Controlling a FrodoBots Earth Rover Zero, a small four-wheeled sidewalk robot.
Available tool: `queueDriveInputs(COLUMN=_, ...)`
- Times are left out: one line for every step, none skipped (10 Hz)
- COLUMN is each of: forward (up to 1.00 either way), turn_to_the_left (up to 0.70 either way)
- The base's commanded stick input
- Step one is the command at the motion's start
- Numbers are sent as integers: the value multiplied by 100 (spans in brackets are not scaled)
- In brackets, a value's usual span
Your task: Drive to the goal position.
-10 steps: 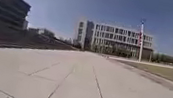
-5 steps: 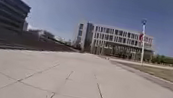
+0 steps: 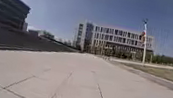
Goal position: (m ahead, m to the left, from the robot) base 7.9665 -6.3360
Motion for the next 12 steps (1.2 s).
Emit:
queueDriveInputs(forward=70, turn_to_the_left=1)
queueDriveInputs(forward=70, turn_to_the_left=1)
queueDriveInputs(forward=70, turn_to_the_left=1)
queueDriveInputs(forward=70, turn_to_the_left=1)
queueDriveInputs(forward=70, turn_to_the_left=1)
queueDriveInputs(forward=70, turn_to_the_left=1)
queueDriveInputs(forward=70, turn_to_the_left=1)
queueDriveInputs(forward=70, turn_to_the_left=1)
queueDriveInputs(forward=70, turn_to_the_left=1)
queueDriveInputs(forward=70, turn_to_the_left=1)
queueDriveInputs(forward=70, turn_to_the_left=1)
queueDriveInputs(forward=70, turn_to_the_left=1)
